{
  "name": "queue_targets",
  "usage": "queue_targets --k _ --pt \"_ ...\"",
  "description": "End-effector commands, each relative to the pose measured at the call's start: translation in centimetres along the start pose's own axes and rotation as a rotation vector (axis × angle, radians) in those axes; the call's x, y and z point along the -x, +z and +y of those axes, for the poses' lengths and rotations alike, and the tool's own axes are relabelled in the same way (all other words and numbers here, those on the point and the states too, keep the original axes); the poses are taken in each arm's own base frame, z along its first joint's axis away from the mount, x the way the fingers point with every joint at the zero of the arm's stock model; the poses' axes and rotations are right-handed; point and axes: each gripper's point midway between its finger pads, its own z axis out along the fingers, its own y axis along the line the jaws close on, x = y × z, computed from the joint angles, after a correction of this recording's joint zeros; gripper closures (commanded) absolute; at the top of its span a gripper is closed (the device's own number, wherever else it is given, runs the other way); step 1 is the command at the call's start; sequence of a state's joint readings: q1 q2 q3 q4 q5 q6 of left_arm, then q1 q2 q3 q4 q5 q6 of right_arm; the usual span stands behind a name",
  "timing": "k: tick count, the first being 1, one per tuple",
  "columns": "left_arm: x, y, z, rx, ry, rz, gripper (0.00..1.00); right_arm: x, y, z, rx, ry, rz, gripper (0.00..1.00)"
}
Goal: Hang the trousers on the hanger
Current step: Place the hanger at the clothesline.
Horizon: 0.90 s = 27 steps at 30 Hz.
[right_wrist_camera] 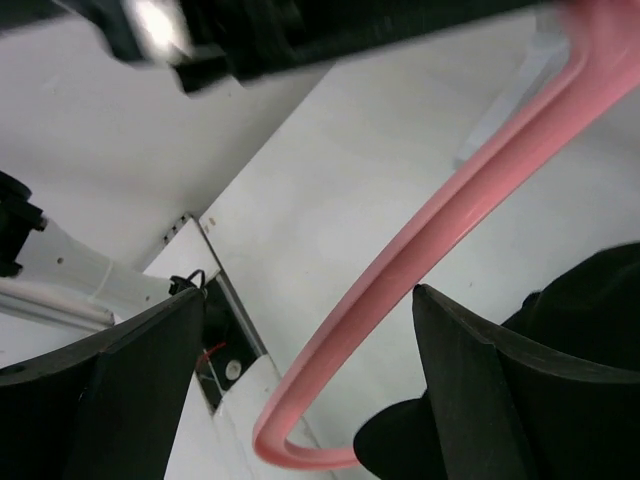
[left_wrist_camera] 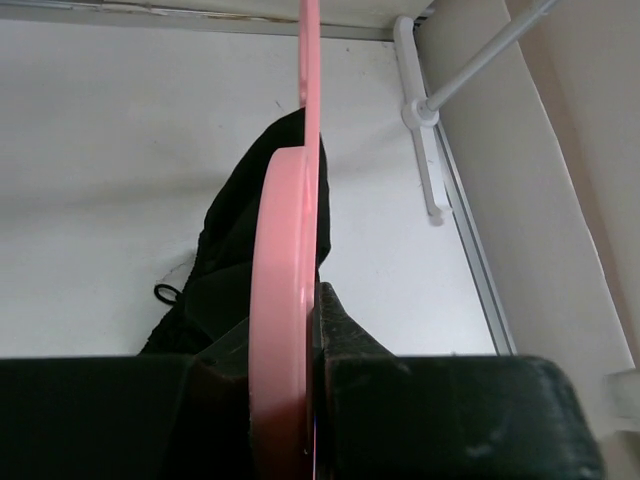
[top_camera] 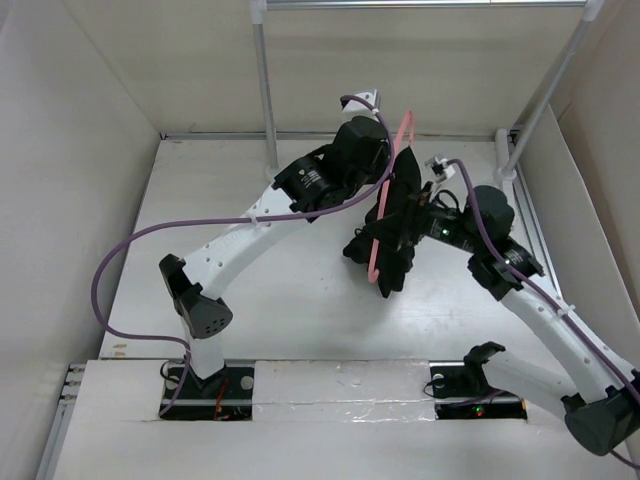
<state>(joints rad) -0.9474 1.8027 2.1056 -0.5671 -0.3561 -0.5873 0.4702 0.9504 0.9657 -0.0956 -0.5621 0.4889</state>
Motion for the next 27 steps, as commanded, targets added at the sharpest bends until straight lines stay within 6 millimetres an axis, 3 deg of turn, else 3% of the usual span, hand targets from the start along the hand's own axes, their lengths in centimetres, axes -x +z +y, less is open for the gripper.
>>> queue_targets --k 1,7,9,10,12,13,15,16,19,24,25,27 --pt "4.8 -2.5 -2.4 -0.093 -0.056 -0.118 1.0 0.5 1.1 0.8 -0.019 0.043 -0.074 0.12" --pt "4.8 -2.6 -2.4 -0.096 -0.06 -0.12 1.0 -1.2 2.6 1.1 -0.036 0.102 -0.063 0.17" --pt "4.9 -2.7 -2.4 -0.096 -0.058 -0.12 1.0 -1.2 2.7 1.2 -0.033 0.111 -0.069 0.33" --pt "4.7 -2.5 -2.4 -0.094 -0.056 -0.115 1.0 -1.1 2.7 1.0 -0.044 0.122 -0.086 0.46" --pt "4.6 -2.4 -2.2 -0.088 -0.053 -0.115 1.0 -1.0 2.5 1.2 -0.052 0.129 -0.099 0.58" --pt "4.4 -2.3 -2.2 -0.083 -0.053 -0.111 1.0 -0.8 2.4 1.2 -0.053 0.142 -0.11 0.77" --pt "4.4 -2.2 -2.1 -0.081 -0.053 -0.113 1.0 -0.9 2.2 1.1 -0.058 0.158 -0.12 0.85" --pt "4.4 -2.2 -2.1 -0.08 -0.051 -0.114 1.0 -0.3 1.9 1.5 -0.049 0.172 -0.146 0.94" --pt "4.7 -2.3 -2.3 -0.089 -0.056 -0.121 1.0 0.7 1.6 2.2 -0.021 0.202 -0.195 1.0" --pt "5.8 -3.0 -3.4 -0.134 -0.05 -0.133 0.97 3.3 1.0 3.3 0.03 0.249 -0.264 1.0" --pt "6.6 -3.5 -3.7 -0.149 -0.054 -0.154 0.82 3.8 0.9 3.3 0.036 0.273 -0.275 1.0" --pt "7.5 -4.4 -4.1 -0.175 -0.059 -0.176 0.65 5.1 0.6 3.8 0.05 0.297 -0.312 1.0"
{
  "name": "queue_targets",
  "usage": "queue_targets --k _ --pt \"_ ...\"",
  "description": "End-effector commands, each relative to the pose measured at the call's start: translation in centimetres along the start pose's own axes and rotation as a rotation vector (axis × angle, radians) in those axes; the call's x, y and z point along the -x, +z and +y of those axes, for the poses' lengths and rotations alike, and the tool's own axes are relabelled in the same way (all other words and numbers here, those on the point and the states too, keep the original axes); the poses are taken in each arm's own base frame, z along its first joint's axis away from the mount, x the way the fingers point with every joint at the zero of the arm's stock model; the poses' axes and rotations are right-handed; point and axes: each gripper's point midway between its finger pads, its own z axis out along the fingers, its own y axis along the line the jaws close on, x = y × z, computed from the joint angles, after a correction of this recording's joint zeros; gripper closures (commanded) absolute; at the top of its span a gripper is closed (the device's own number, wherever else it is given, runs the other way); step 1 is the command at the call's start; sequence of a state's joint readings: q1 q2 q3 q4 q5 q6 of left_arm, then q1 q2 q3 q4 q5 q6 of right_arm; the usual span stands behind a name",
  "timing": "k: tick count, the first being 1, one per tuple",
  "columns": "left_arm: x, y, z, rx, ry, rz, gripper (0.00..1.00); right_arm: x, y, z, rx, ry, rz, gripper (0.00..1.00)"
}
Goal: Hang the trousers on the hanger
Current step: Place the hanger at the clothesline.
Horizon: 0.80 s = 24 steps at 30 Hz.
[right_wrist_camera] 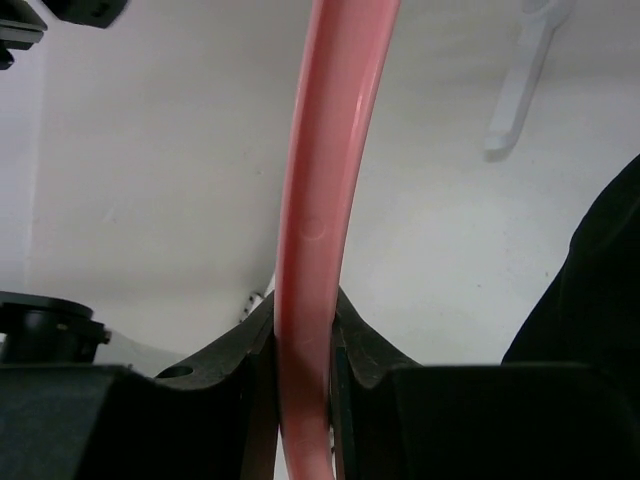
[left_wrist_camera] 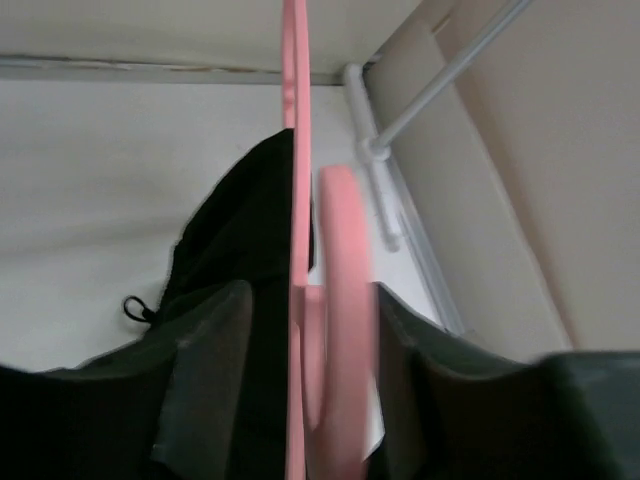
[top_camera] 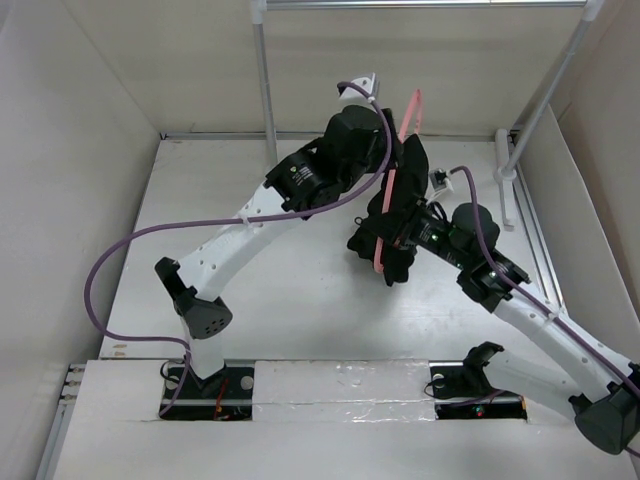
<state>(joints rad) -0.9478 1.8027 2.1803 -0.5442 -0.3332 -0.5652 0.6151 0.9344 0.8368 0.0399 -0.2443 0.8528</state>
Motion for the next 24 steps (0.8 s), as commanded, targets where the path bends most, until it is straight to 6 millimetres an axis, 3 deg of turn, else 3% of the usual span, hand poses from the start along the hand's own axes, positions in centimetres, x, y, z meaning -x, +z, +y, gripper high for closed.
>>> queue_targets --k 1,3,4,8,11,12,13,16,17,18,19,20,21,23,24 --pt "5.6 -3.1 -2.9 -0.124 -0.039 -0.141 0.51 5.8 -1.5 6.4 0.201 -0.019 -0.177 1.0" --pt "6.8 -4.2 -3.4 -0.152 -0.042 -0.169 0.35 7.0 -1.4 6.5 0.202 -0.009 -0.198 1.0" --pt "7.6 -4.8 -3.7 -0.169 -0.044 -0.189 0.32 8.0 -1.6 7.2 0.217 -0.017 -0.209 1.0" --pt "11.8 -8.2 -4.3 -0.231 -0.071 -0.273 0.27 12.1 -1.6 7.2 0.214 -0.03 -0.285 1.0" --pt "14.6 -11.7 -4.1 -0.278 -0.105 -0.337 0.26 14.8 -1.4 7.2 0.221 -0.038 -0.323 1.0" --pt "15.8 -13.9 -3.9 -0.293 -0.11 -0.374 0.26 16.7 -1.8 6.9 0.221 -0.048 -0.37 1.0" --pt "15.3 -13.9 -3.5 -0.285 -0.11 -0.369 0.26 17.4 -1.0 5.9 0.204 -0.041 -0.363 1.0" --pt "13.3 -14.5 -1.7 -0.252 -0.098 -0.324 0.26 21.7 -1.7 6.2 0.228 -0.054 -0.442 1.0" --pt "12.2 -14.2 -0.9 -0.229 -0.092 -0.302 0.26 22.6 -0.9 4.8 0.21 -0.038 -0.446 1.0" --pt "8.7 -13.6 1.4 -0.177 -0.074 -0.231 0.27 25.6 -1.2 4.5 0.209 -0.049 -0.495 1.0" --pt "8.6 -13.6 1.4 -0.178 -0.082 -0.229 0.27 25.6 -1.3 4.5 0.209 -0.049 -0.495 1.0" --pt "8.1 -14.7 2.4 -0.166 -0.091 -0.226 0.27 27.0 -0.5 3.9 0.212 -0.047 -0.504 1.0" --pt "4.9 -13.5 4.1 -0.123 -0.073 -0.16 0.28 27.7 -0.2 3.4 0.218 -0.024 -0.503 1.0" --pt "2.3 -13.7 5.9 -0.092 -0.095 -0.112 0.28 29.3 -0.2 2.2 0.216 -0.015 -0.52 1.0" --pt "0.2 -14.3 7.5 -0.071 -0.098 -0.082 0.28 29.6 0.9 1.1 0.219 0.016 -0.507 1.0"
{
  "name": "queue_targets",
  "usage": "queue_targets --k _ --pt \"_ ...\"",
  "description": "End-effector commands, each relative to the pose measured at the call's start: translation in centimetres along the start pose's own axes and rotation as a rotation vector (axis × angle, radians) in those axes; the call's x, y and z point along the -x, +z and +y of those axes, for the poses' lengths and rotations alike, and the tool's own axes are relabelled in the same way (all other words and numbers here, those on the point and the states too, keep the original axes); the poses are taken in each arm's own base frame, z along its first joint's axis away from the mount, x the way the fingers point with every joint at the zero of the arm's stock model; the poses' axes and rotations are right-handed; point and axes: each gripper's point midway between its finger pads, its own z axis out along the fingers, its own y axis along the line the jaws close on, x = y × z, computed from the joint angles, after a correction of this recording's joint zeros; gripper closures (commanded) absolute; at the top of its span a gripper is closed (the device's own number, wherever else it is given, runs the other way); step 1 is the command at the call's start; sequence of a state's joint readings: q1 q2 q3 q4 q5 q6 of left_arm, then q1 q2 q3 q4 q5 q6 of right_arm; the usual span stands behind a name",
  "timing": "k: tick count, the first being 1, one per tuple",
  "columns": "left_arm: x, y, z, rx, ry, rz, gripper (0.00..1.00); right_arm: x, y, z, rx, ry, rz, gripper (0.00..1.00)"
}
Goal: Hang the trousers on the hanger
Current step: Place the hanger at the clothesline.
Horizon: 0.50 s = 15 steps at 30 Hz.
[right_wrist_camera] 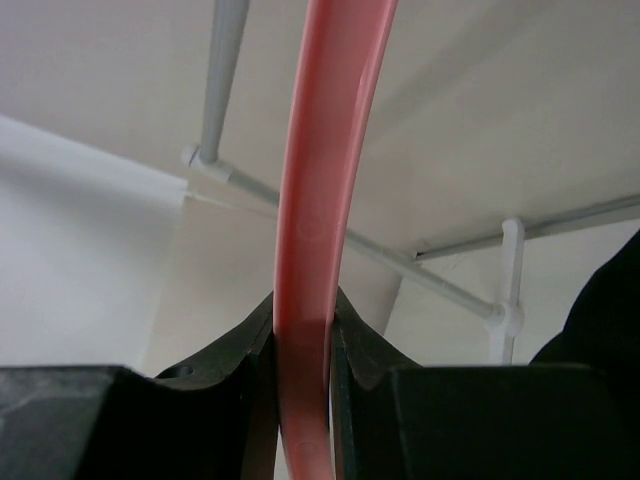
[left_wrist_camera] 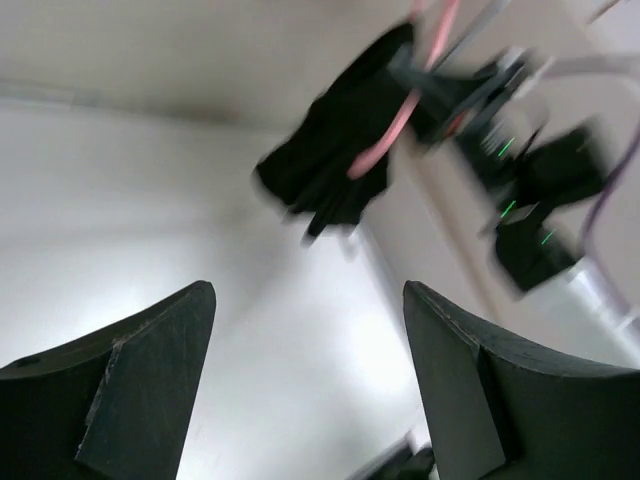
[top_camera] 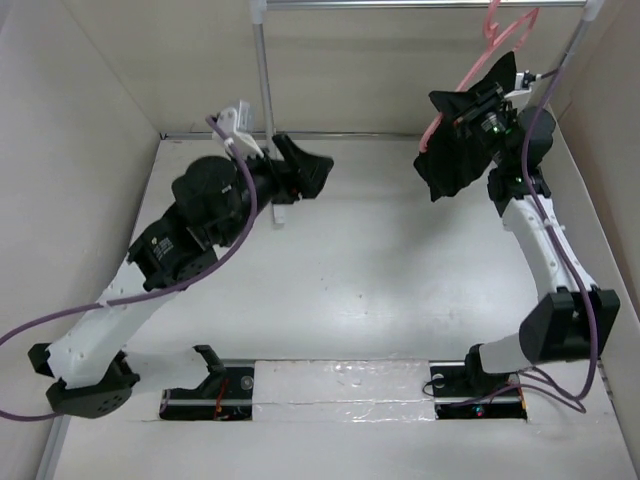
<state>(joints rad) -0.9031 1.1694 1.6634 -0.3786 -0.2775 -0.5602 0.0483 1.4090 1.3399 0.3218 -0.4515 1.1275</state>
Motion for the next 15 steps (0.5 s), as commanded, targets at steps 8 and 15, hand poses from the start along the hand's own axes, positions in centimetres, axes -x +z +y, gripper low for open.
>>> queue_targets --k 8,15 --pt "-9.8 -4.7 9.3 0.213 -0.081 0.178 0.29 6.8 2.9 3.6 0.203 -0.039 -0.106 1.0" --pt "-9.9 -5.5 9.9 0.234 -0.093 0.177 0.29 10.1 3.2 2.6 0.2 -0.043 -0.152 1.0"
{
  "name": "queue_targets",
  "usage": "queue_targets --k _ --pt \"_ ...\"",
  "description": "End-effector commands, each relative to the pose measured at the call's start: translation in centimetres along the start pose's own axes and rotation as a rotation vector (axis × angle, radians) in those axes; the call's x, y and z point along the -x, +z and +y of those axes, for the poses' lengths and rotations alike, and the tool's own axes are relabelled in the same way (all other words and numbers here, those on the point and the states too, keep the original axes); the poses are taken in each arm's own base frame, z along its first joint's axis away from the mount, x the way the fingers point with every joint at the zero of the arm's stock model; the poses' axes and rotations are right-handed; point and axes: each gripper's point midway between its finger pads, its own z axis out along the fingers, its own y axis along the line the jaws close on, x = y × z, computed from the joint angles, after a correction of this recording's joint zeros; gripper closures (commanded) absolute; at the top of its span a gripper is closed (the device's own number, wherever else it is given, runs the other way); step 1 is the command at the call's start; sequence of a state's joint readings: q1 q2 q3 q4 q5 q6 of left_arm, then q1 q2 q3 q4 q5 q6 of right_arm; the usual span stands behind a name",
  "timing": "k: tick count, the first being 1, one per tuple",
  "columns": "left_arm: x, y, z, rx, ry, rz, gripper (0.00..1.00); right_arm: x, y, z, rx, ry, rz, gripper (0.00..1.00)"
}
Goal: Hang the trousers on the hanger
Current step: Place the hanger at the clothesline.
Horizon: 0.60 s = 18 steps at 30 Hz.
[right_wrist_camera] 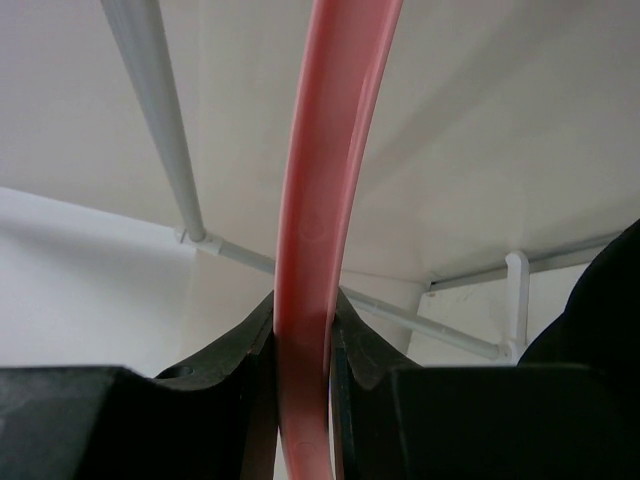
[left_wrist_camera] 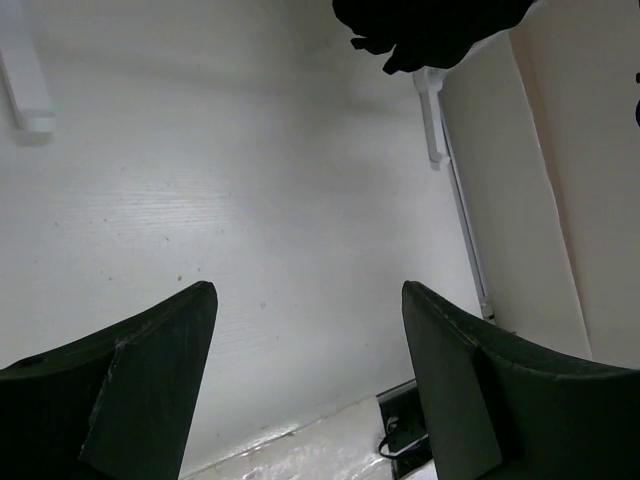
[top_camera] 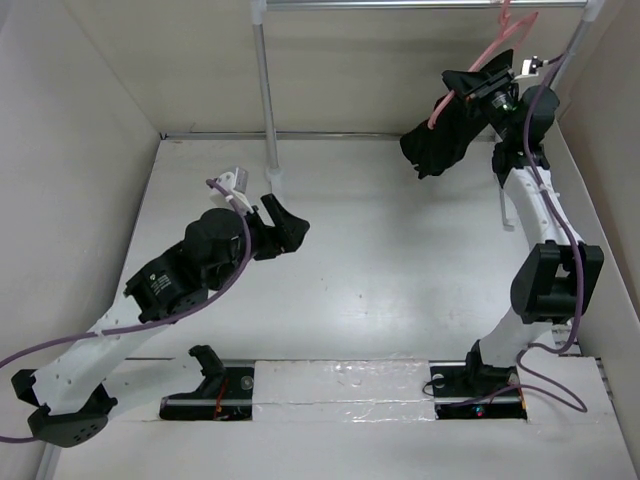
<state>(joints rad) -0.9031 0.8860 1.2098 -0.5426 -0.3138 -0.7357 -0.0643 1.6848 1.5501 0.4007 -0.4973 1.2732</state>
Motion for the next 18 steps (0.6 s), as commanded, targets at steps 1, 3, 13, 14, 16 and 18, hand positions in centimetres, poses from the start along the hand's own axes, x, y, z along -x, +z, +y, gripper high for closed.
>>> queue_targets --k 1,3,13,14,16,18 --pt "0.8 -0.3 -0.3 0.0 -0.031 -0.03 0.29 3.7 -1.2 8.3 0.227 -0.154 -0.089 1.0" --pt "0.6 0.0 -0.1 0.007 -0.029 -0.026 0.29 4.4 -1.2 8.2 0.219 -0.151 -0.098 1.0" --pt "0.7 0.8 -0.9 0.001 -0.013 -0.017 0.3 6.9 -1.0 3.7 0.129 -0.158 -0.091 1.0" --pt "0.8 0.8 -0.9 0.0 -0.013 -0.02 0.3 6.8 -0.9 3.2 0.117 -0.155 -0.089 1.0" --pt "0.8 1.0 -1.0 -0.001 -0.012 -0.021 0.3 6.7 -0.7 2.3 0.106 -0.149 -0.08 1.0" --pt "0.7 1.1 -1.0 0.001 -0.011 -0.019 0.3 6.7 -0.6 1.9 0.099 -0.144 -0.082 1.0"
